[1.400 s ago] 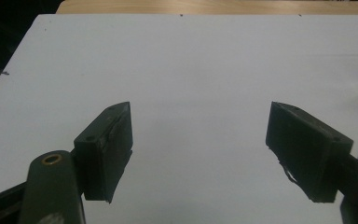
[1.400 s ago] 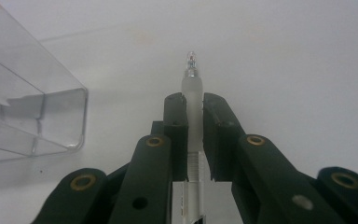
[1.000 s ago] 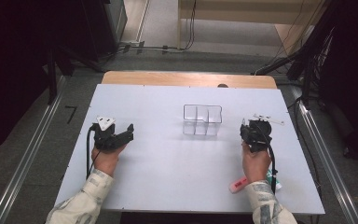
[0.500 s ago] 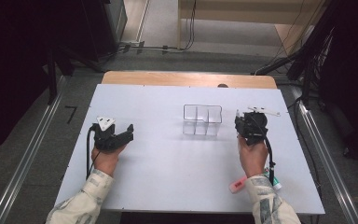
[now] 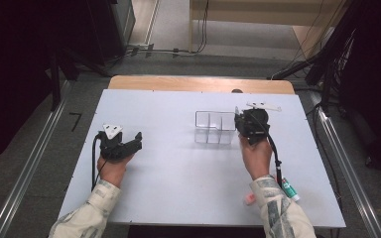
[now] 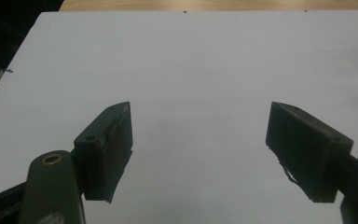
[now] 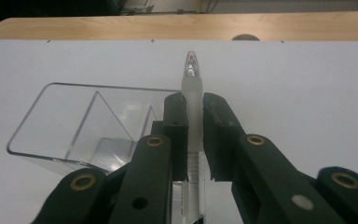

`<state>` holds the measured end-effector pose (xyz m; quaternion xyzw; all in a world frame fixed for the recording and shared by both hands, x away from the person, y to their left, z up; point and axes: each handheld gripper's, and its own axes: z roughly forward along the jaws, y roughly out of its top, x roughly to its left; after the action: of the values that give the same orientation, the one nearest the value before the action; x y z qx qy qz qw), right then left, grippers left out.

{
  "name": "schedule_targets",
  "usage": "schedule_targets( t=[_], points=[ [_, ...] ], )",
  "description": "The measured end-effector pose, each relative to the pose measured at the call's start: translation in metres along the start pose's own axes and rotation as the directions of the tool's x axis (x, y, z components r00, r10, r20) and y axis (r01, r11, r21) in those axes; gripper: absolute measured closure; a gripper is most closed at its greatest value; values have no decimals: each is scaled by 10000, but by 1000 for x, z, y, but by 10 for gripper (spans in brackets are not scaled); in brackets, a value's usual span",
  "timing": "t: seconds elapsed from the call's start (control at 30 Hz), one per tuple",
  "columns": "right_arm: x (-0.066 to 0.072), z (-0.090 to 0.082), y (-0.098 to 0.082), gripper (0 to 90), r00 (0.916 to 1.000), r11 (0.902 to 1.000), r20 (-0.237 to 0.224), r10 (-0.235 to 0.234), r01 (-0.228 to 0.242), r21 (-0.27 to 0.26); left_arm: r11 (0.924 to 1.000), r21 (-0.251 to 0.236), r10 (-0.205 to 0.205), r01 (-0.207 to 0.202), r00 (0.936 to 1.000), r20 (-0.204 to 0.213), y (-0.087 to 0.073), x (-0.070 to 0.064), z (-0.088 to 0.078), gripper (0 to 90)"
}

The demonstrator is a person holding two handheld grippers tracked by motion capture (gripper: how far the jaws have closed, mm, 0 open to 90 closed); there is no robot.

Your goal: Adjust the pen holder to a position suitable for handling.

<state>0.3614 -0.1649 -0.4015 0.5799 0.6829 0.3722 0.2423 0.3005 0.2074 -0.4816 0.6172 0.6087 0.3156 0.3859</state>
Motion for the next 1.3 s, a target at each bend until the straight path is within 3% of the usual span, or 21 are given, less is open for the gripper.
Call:
schedule_targets(
  t=[0.5, 0.9, 1.3],
  points=[
    [35, 14, 31, 785, 9955, 9987, -835, -444, 422, -277, 10000, 36, -5, 5, 9999, -127, 0, 2, 1, 225],
    [56, 25, 42, 785, 9897, 9970, -1250, -693, 645, -419, 10000, 38, 16, -15, 9999, -145, -1, 2, 1, 219],
    [69, 40, 51, 784, 9854, 9972, -1605, -559, 471, -582, 10000, 10, -16, 16, 10000, -87, -1, 3, 2, 219]
  ],
)
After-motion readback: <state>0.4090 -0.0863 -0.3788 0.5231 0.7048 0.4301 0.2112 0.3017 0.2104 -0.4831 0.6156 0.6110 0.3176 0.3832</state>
